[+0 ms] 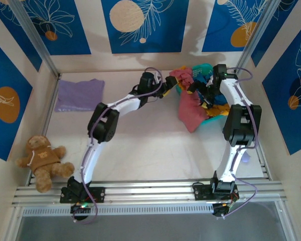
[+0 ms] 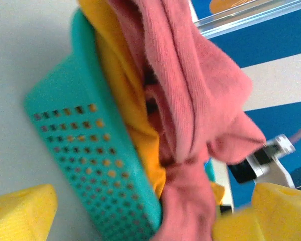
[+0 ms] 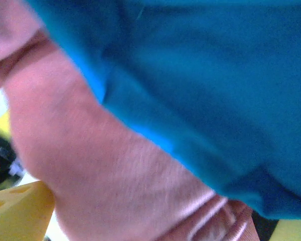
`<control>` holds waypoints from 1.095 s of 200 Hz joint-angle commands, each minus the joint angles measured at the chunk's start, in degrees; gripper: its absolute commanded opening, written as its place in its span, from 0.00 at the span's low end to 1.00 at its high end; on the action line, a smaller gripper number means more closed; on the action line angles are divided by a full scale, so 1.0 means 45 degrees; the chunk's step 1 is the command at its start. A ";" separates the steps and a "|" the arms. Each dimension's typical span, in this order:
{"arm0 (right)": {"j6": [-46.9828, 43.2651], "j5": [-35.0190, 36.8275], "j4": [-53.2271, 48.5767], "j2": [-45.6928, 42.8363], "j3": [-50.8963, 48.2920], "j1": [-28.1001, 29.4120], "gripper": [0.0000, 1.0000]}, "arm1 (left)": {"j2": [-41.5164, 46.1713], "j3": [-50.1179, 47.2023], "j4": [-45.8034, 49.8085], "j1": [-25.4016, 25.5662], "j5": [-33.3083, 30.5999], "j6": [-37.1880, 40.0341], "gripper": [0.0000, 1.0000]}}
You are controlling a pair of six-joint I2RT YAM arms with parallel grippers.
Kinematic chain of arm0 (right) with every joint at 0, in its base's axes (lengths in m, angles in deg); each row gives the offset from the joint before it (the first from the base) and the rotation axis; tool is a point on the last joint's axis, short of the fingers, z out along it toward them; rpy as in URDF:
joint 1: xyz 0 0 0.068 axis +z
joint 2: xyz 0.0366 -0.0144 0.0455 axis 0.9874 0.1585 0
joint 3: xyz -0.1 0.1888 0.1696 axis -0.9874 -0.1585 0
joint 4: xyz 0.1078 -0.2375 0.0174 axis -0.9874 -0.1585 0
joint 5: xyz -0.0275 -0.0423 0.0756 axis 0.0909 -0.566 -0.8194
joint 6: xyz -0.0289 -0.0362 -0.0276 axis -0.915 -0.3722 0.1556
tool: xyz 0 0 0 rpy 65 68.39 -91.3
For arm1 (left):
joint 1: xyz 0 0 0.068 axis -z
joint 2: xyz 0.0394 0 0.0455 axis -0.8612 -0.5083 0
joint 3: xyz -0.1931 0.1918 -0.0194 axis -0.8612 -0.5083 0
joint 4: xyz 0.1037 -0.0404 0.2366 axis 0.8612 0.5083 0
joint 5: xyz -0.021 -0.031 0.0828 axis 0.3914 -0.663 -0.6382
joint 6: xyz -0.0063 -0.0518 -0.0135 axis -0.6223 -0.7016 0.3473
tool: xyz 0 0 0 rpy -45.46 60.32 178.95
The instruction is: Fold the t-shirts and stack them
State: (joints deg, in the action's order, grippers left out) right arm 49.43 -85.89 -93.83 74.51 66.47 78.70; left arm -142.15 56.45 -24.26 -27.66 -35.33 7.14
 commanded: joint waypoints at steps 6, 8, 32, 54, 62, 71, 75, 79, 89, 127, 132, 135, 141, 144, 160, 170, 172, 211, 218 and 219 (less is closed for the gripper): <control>0.2486 0.1945 -0.0534 0.1387 0.1397 0.0620 0.99 | 0.3156 -0.1369 0.1825 -0.0570 -0.0552 0.3122 0.99; 0.2632 0.2065 -0.0580 0.1498 0.1519 0.0644 0.99 | 0.3312 -0.1468 0.2036 -0.0578 -0.0640 0.3369 0.99; 0.5253 0.2790 0.0027 0.2337 0.1716 0.0736 0.99 | 0.4714 -0.2684 0.3364 -0.0765 -0.1068 0.4690 0.99; 0.8087 0.3579 0.0950 0.2335 0.0738 0.0604 0.99 | 0.5517 -0.3726 0.3392 -0.1055 -0.0778 0.4757 0.99; 0.8929 0.3729 0.1193 0.2284 0.0421 0.0538 0.99 | 0.5749 -0.3962 0.3695 -0.1124 -0.0841 0.5005 0.99; 0.9628 0.3831 0.1298 0.2271 0.0231 0.0432 0.99 | 0.6034 -0.3991 0.4509 -0.1176 -0.1165 0.5703 0.99; 0.9787 0.3876 0.1251 0.2271 0.0219 0.0384 0.99 | 0.6169 -0.3968 0.4971 -0.1185 -0.1378 0.6041 0.99; 0.9884 0.3962 0.1175 0.2289 0.0250 0.0324 0.99 | 0.6291 -0.3948 0.5383 -0.1200 -0.1620 0.6354 0.99; 1.0052 0.4245 0.1003 0.2310 0.0336 0.0151 0.99 | 0.6590 -0.3941 0.6196 -0.1244 -0.2036 0.6991 0.99; 1.0589 0.4054 0.1097 0.2471 0.0212 -0.0800 0.99 | 0.7169 -0.3989 0.7368 -0.1323 -0.2129 0.7771 0.99; 1.0636 0.3981 0.1020 0.2564 0.0287 -0.0913 0.99 | 0.7212 -0.4051 0.7405 -0.1322 -0.2140 0.7781 0.99; 1.0633 0.3947 0.1002 0.2618 0.0330 -0.0978 0.99 | 0.7247 -0.4100 0.7404 -0.1322 -0.2154 0.7781 0.99; 1.0578 0.3809 0.1038 0.2721 0.0373 -0.1099 0.99 | 0.7286 -0.4226 0.7398 -0.1325 -0.2181 0.7781 0.99; 1.0523 0.3689 0.1141 0.2752 0.0399 -0.1157 0.99 | 0.7322 -0.4293 0.7401 -0.1323 -0.2186 0.7781 0.99; 0.9891 0.3174 0.1156 0.2968 0.0732 -0.1274 0.99 | 0.7430 -0.4607 0.7367 -0.1322 -0.2206 0.7763 0.99; 0.9165 0.3193 0.1024 0.2912 0.0993 -0.1265 0.99 | 0.7505 -0.4778 0.7373 -0.1322 -0.2206 0.7723 0.99; 0.8999 0.3192 0.0991 0.2876 0.1047 -0.1272 0.99 | 0.7524 -0.4811 0.7373 -0.1322 -0.2196 0.7722 0.99; 0.5322 0.4048 0.0139 0.0900 0.1025 -0.0788 0.99 | 0.8169 -0.5249 0.7779 -0.1322 -0.2292 0.7897 0.99; 0.4650 0.4032 0.0085 0.0437 0.0860 -0.0767 0.99 | 0.8312 -0.5342 0.7877 -0.1337 -0.2341 0.7918 0.99; 0.4574 0.4032 0.0044 0.0378 0.0842 -0.0767 0.99 | 0.8321 -0.5365 0.7889 -0.1340 -0.2342 0.7918 0.99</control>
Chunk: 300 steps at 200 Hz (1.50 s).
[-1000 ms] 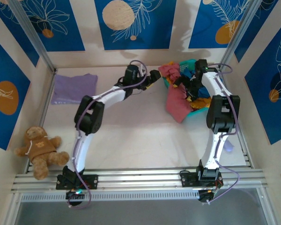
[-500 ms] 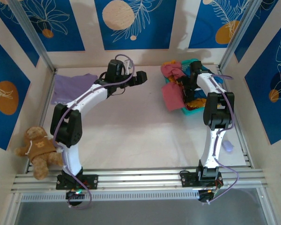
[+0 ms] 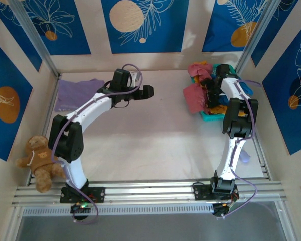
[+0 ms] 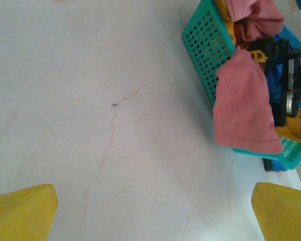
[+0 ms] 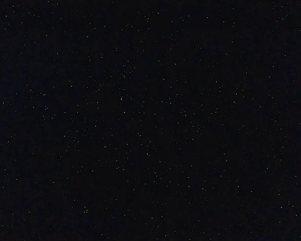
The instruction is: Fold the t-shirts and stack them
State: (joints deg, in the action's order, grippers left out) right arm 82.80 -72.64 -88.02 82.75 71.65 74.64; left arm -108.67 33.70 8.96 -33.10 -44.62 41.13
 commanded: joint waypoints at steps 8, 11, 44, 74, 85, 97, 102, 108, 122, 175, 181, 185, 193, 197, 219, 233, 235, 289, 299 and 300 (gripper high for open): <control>-0.3448 0.1008 -0.1434 -0.1896 -0.0448 0.0120 0.99 | 0.1017 -0.0398 0.0604 -0.0150 -0.0298 0.0364 0.99; -0.3679 0.0934 -0.1512 -0.2030 -0.0462 0.0103 0.99 | 0.1058 -0.0433 0.0636 -0.0152 -0.0298 0.0365 0.99; -0.5367 0.0748 -0.2670 -0.3034 -0.0117 0.0002 0.99 | 0.1385 -0.0612 0.1074 -0.0211 -0.0303 0.0412 0.99; -0.6111 0.0101 -0.2966 -0.3515 0.0222 -0.0176 1.00 | 0.1638 -0.1094 0.0953 -0.0250 -0.0222 0.0215 0.99; -0.6588 -0.0154 -0.3106 -0.3369 0.0553 -0.0176 1.00 | 0.1667 -0.1261 0.0871 -0.0270 -0.0153 0.0109 0.99; -0.7049 -0.0339 -0.3494 -0.3016 0.1051 -0.0159 0.96 | 0.1628 -0.1362 0.0877 -0.0269 -0.0095 0.0024 0.99; -0.7343 -0.0347 -0.3732 -0.2821 0.1330 -0.0170 0.93 | 0.1621 -0.1386 0.0897 -0.0269 -0.0068 0.0014 0.99; -0.7561 -0.0058 -0.4083 -0.2561 0.1727 -0.0161 0.92 | 0.1613 -0.1386 0.0962 -0.0269 -0.0066 0.0004 0.99; -0.8036 0.0967 -0.4357 -0.2259 0.2269 -0.0119 0.90 | 0.1603 -0.1439 0.1074 -0.0269 -0.0085 -0.0026 0.99; -0.9319 0.1948 -0.4847 -0.0187 0.4830 -0.0040 0.68 | 0.1442 -0.1526 0.0956 -0.0269 -0.0100 -0.0201 0.99; -0.9362 0.2000 -0.4866 0.0020 0.5111 -0.0039 0.67 | 0.1410 -0.1505 0.0976 -0.0269 -0.0084 -0.0184 0.99; -0.9380 0.1996 -0.4836 0.0140 0.5268 -0.0039 0.66 | 0.1411 -0.1485 0.1000 -0.0269 -0.0065 -0.0158 0.99; -0.9422 0.1977 -0.4721 0.0355 0.5472 -0.0039 0.64 | 0.1399 -0.1438 0.1077 -0.0269 -0.0095 -0.0006 0.99; -0.9452 0.1995 -0.4677 0.0456 0.5581 -0.0039 0.63 | 0.1398 -0.1394 0.1146 -0.0279 -0.0142 0.0062 0.99; -0.9579 0.2368 -0.4765 0.1130 0.6367 -0.0058 0.55 | 0.1320 -0.1049 0.1676 -0.0364 -0.0242 0.0430 0.99; -0.9619 0.2453 -0.4832 0.1557 0.6928 -0.0078 0.46 | 0.1296 -0.0939 0.1804 -0.0423 -0.0221 0.0487 0.99; -0.9634 0.2479 -0.4841 0.1608 0.7009 -0.0078 0.45 | 0.1299 -0.0923 0.1826 -0.0425 -0.0210 0.0483 0.99; -0.9695 0.3099 -0.4843 0.1877 0.7690 -0.0019 0.10 | 0.1354 -0.0927 0.2000 -0.0521 -0.0126 0.0558 0.99; -0.9717 0.3115 -0.4887 0.1846 0.7681 -0.0058 0.08 | 0.1431 -0.0974 0.2055 -0.0577 -0.0122 0.0580 0.99; -0.9726 0.3108 -0.4895 0.1846 0.7681 -0.0058 0.08 | 0.1444 -0.0975 0.2058 -0.0579 -0.0132 0.0590 0.99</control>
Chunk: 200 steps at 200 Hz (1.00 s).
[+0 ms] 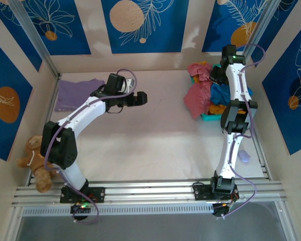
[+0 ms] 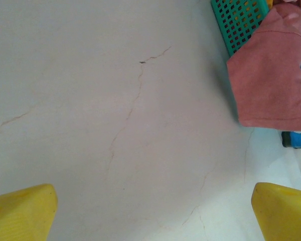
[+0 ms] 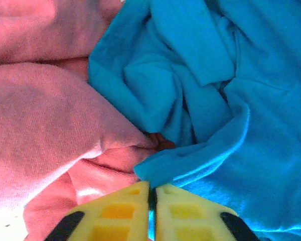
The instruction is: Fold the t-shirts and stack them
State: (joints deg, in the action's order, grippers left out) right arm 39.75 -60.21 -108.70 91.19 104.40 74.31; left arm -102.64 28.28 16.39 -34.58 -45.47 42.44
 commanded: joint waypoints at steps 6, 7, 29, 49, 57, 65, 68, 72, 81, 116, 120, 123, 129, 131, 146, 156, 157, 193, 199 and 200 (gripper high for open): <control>-0.0168 0.0356 -0.0324 -0.0034 0.0405 -0.0004 0.06 | 0.0161 0.0181 0.0434 -0.0288 0.0067 0.0308 0.99; -0.0168 0.0356 -0.0335 -0.0041 0.0405 -0.0005 0.06 | 0.0168 0.0176 0.0431 -0.0289 0.0067 0.0318 0.99; -0.0270 0.0259 -0.0349 -0.0215 0.0386 -0.0010 0.00 | 0.0468 -0.0047 0.0429 -0.0383 0.0038 0.0308 0.99; -0.0343 0.0404 -0.0346 -0.0627 0.0388 0.0096 0.00 | 0.0716 -0.0215 0.0514 -0.0442 -0.0030 0.0346 0.99; -0.0334 0.0462 -0.0336 -0.0924 0.0343 0.0206 0.00 | 0.0815 -0.0249 0.0556 -0.0465 -0.0051 0.0328 0.99; -0.0362 0.0627 -0.0305 -0.1308 0.0212 0.0361 0.00 | 0.0913 -0.0294 0.0588 -0.0495 -0.0062 0.0327 0.99; -0.0346 0.0736 -0.0307 -0.1480 0.0139 0.0414 0.00 | 0.0963 -0.0313 0.0602 -0.0514 -0.0071 0.0330 0.99; -0.0344 0.0863 -0.0307 -0.1720 0.0027 0.0518 0.00 | 0.1020 -0.0346 0.0604 -0.0524 -0.0071 0.0310 0.99; -0.0279 0.1037 -0.0191 -0.2345 -0.0302 0.0750 0.00 | 0.1162 -0.0422 0.0643 -0.0544 -0.0116 0.0337 0.99; -0.0460 0.1924 0.1169 -0.5038 -0.2051 0.1725 0.00 | 0.1859 -0.0880 0.0820 -0.0719 -0.0168 0.0249 0.99; -0.0536 0.2020 0.1194 -0.5204 -0.2025 0.1806 0.00 | 0.1955 -0.0948 0.0852 -0.0737 -0.0175 0.0264 0.99; -0.0609 0.2095 0.1196 -0.5336 -0.1976 0.1852 0.00 | 0.2011 -0.0993 0.0906 -0.0754 -0.0168 0.0268 0.99; -0.0732 0.2275 0.1207 -0.5564 -0.1851 0.1972 0.00 | 0.2137 -0.1072 0.0968 -0.0788 -0.0151 0.0306 0.99; -0.0797 0.2315 0.1214 -0.5641 -0.1810 0.2022 0.00 | 0.2198 -0.1103 0.0998 -0.0796 -0.0168 0.0322 0.99; -0.1554 0.2683 0.1641 -0.6278 -0.1473 0.2448 0.00 | 0.2617 -0.1357 0.1161 -0.0893 -0.0229 0.0367 0.99; -0.2165 0.3118 0.2213 -0.6776 -0.1350 0.2816 0.00 | 0.2876 -0.1577 0.1218 -0.0997 -0.0230 0.0349 0.99; -0.2221 0.3163 0.2271 -0.6830 -0.1342 0.2831 0.00 | 0.2912 -0.1602 0.1214 -0.1015 -0.0228 0.0348 0.99; -0.4424 0.3735 0.4454 -0.8264 -0.0556 0.4173 0.00 | 0.3882 -0.2316 0.1384 -0.1520 -0.0300 0.0288 0.99; -0.4823 0.3823 0.4868 -0.8464 -0.0423 0.4440 0.00 | 0.4036 -0.2416 0.1446 -0.1640 -0.0290 0.0300 0.99; -0.4878 0.3828 0.4927 -0.8494 -0.0390 0.4483 0.00 | 0.4068 -0.2432 0.1455 -0.1668 -0.0287 0.0304 0.99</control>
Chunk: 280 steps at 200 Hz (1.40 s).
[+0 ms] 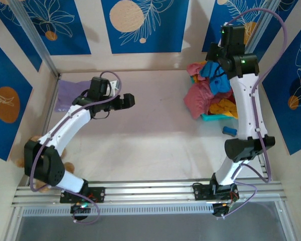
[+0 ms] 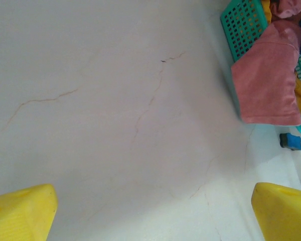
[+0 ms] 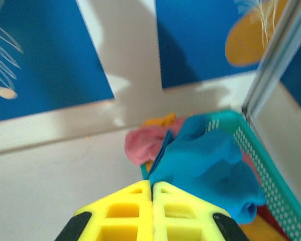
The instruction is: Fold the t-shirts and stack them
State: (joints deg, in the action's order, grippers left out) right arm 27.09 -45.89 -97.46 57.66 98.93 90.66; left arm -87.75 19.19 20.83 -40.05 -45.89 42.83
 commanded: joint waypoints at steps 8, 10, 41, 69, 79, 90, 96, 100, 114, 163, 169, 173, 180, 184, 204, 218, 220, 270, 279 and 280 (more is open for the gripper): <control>-0.2481 0.0689 0.2904 -0.1248 0.1066 0.1184 0.00 | 0.0961 -0.0552 0.0581 -0.0627 -0.0177 0.0259 0.99; -0.2533 0.0675 0.3003 -0.1303 0.1119 0.1283 0.00 | 0.1011 -0.0575 0.0616 -0.0685 -0.0174 0.0269 0.99; -0.4019 0.0487 0.5084 -0.1881 0.1652 0.2888 0.00 | 0.1860 -0.1153 0.1129 -0.1530 -0.0115 0.0502 0.99; -0.4544 0.0329 0.6181 -0.2028 0.1805 0.4306 0.00 | 0.2666 -0.1629 0.1551 -0.2203 -0.0041 0.0697 0.99; -0.4414 0.0172 0.6226 -0.2051 0.1723 0.4822 0.00 | 0.2885 -0.1713 0.1798 -0.2458 -0.0048 0.0781 0.99; -0.4230 0.0340 0.6092 -0.1998 0.1580 0.5377 0.00 | 0.3128 -0.1791 0.2102 -0.2751 -0.0099 0.0826 0.99; -0.3972 0.0512 0.5881 -0.1949 0.1451 0.5638 0.00 | 0.3219 -0.1813 0.2343 -0.2946 -0.0218 0.0765 0.99; -0.3742 0.0583 0.5654 -0.1903 0.1356 0.5777 0.00 | 0.3266 -0.1813 0.2518 -0.3080 -0.0323 0.0671 0.99; -0.2570 0.0737 0.4572 -0.1848 0.0665 0.6180 0.00 | 0.3433 -0.1831 0.2875 -0.3546 -0.0274 0.0495 0.99; 0.1483 -0.1260 0.4773 -0.1318 -0.5283 0.6542 0.00 | 0.3899 -0.2027 0.3533 -0.3978 -0.0402 0.0935 0.99; 0.2000 -0.1583 0.4470 -0.0784 -0.5388 0.6408 0.00 | 0.3879 -0.2062 0.3609 -0.3969 -0.0415 0.0962 0.99; 0.2226 -0.1921 0.4274 -0.0393 -0.5378 0.6299 0.00 | 0.3860 -0.2106 0.3612 -0.3978 -0.0426 0.0963 0.99; 0.2532 -0.2632 0.3817 0.0388 -0.5157 0.6083 0.06 | 0.3859 -0.2208 0.3612 -0.3979 -0.0397 0.0938 0.99; 0.2725 -0.2822 0.3408 0.0852 -0.4910 0.5956 0.11 | 0.3859 -0.2280 0.3586 -0.3979 -0.0349 0.0898 0.99; 0.3760 -0.2907 0.0073 0.3332 -0.2548 0.5304 0.46 | 0.3805 -0.2595 0.3410 -0.3949 -0.0055 0.0558 0.99; 0.3981 -0.3069 -0.1590 0.4348 -0.1517 0.4956 0.54 | 0.3801 -0.2944 0.3096 -0.3788 0.0218 0.0300 0.99; 0.3975 -0.3096 -0.1695 0.4407 -0.1470 0.4916 0.54 | 0.3791 -0.2995 0.3056 -0.3745 0.0228 0.0284 0.99; 0.4024 -0.3867 -0.1392 0.1913 -0.5746 0.4567 0.57 | 0.2532 -0.3459 0.2259 -0.1362 -0.0797 0.0142 0.98; 0.4150 -0.4202 -0.1332 0.1293 -0.6720 0.4482 0.57 | 0.2088 -0.3418 0.2045 -0.0870 -0.0911 0.0073 0.97; 0.4169 -0.4246 -0.1335 0.1223 -0.6847 0.4475 0.57 | 0.2026 -0.3407 0.2023 -0.0823 -0.0913 0.0039 0.97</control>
State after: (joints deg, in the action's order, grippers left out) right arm 43.37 -59.97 -101.05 72.17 75.70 110.64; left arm -74.44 4.19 32.72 -48.73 -48.07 44.10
